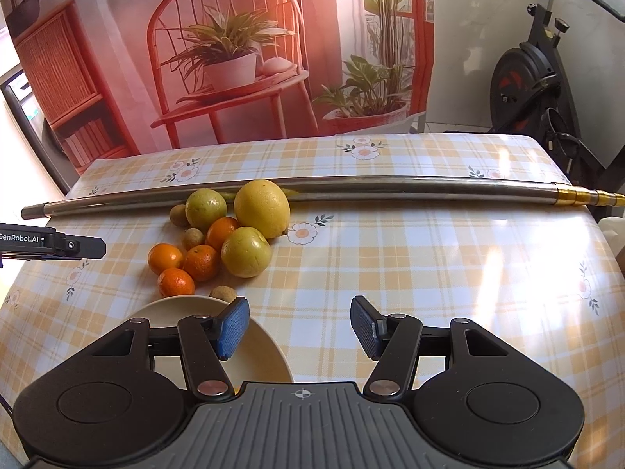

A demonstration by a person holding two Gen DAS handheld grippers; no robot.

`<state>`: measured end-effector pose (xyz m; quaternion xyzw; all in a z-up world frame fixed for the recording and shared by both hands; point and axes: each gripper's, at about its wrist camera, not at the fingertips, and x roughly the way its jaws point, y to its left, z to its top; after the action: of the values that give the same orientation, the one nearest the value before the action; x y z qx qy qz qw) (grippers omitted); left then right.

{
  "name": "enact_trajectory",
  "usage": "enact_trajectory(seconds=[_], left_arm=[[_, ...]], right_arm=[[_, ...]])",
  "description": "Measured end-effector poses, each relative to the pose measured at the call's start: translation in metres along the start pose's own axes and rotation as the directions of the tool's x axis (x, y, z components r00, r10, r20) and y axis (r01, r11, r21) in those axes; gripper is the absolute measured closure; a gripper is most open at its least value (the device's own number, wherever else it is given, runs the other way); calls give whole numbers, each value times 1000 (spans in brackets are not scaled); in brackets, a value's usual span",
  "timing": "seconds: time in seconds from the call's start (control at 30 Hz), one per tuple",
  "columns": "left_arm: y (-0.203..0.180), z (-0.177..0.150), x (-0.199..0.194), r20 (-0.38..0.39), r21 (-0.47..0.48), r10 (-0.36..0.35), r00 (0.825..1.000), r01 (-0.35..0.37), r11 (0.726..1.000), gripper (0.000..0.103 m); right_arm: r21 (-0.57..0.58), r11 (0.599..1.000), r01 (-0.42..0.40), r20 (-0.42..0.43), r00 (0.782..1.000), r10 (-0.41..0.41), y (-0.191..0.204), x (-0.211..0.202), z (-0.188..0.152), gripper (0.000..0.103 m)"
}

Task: Organize fruits
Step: 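Grasp another orange from the pile with the left gripper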

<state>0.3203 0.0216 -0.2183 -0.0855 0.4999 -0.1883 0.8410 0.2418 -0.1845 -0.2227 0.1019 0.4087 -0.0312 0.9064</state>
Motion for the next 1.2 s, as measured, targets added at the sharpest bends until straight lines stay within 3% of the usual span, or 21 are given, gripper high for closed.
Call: enact_trajectory(seconds=[0.17, 0.5, 0.63, 0.9, 1.2], left_arm=[[0, 5, 22, -16, -97, -42, 999, 40, 994, 51], [-4, 5, 42, -32, -124, -40, 999, 35, 992, 52], [0, 5, 47, -33, -168, -77, 996, 71, 983, 58], [4, 3, 55, -33, -224, -100, 994, 90, 970, 60], [3, -3, 48, -37, -178, -80, 996, 72, 981, 62]], right_arm=[[23, 1000, -5, -9, 1000, 5, -7, 5, -2, 48], [51, 999, -3, -25, 1000, 4, -17, 11, -6, 48], [60, 998, -5, -29, 1000, 6, -19, 14, -8, 48], [71, 997, -5, -36, 999, 7, -22, 16, -9, 48], [72, 997, -11, -37, 999, 13, -22, 18, -9, 48]])
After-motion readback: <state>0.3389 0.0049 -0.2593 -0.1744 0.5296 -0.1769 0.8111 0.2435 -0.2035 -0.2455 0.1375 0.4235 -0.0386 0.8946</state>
